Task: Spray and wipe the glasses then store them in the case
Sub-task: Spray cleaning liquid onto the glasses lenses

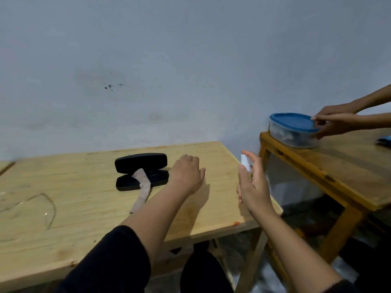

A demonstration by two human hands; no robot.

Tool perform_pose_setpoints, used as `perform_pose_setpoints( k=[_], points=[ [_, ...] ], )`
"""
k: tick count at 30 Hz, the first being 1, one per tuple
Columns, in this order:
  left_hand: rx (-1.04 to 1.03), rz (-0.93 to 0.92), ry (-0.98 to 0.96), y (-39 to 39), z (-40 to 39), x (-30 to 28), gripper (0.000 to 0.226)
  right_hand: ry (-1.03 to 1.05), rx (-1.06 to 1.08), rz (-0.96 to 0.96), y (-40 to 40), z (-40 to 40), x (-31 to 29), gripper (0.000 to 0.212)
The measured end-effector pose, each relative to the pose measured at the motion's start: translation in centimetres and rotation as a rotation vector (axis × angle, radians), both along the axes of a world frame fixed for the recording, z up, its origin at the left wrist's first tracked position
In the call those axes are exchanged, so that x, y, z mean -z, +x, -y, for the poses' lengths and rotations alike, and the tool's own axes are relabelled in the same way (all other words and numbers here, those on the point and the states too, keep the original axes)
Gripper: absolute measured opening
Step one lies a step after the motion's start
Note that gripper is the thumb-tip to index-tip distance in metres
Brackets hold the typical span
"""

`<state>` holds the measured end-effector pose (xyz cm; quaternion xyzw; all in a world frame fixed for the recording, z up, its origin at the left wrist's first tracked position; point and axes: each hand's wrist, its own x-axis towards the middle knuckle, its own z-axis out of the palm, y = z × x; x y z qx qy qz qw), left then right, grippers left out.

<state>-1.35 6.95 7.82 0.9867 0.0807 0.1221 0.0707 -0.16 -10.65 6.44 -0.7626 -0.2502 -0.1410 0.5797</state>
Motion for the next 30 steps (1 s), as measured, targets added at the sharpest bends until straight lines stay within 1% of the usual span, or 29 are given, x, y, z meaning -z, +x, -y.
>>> perform_pose_setpoints(
  k=[5, 9, 13, 16, 20, 24, 27, 30],
  points=[
    [-0.125, 0.021, 0.037, -3.6, -4.2, -2.2, 0.046, 0.002, -0.072, 0.062, -1.4, -3.7, -1.4, 0.032],
    [-0.229, 0.125, 0.024, -8.1, -8.3, -3.9, 0.042, -0.011, -0.16, 0.092, -3.3, -7.5, -2.3, 0.031],
    [-0.376, 0.205, -0.003, -13.8, -13.6, -4.3, 0.044, -0.01, -0.278, 0.095, -5.7, -12.5, -2.4, 0.031],
    [-0.503, 0.231, -0.012, -18.8, -17.7, -3.5, 0.043, -0.009, -0.377, 0.087, -7.9, -16.4, -2.1, 0.029],
    [-0.624, 0.214, -0.044, -25.3, -22.5, -1.5, 0.039, -0.033, -0.49, 0.094, -10.3, -21.0, -0.9, 0.029],
    [-0.652, 0.232, -0.099, -30.4, -25.9, 1.1, 0.031, -0.038, -0.574, 0.073, -12.0, -24.1, 0.3, 0.03],
    [-0.647, 0.192, -0.122, -32.4, -27.5, 2.9, 0.038, -0.042, -0.599, 0.051, -12.7, -25.6, 0.9, 0.032],
    [-0.662, 0.208, -0.195, -32.5, -28.6, 4.2, 0.041, -0.044, -0.621, 0.026, -13.0, -26.7, 1.5, 0.033]
  ],
)
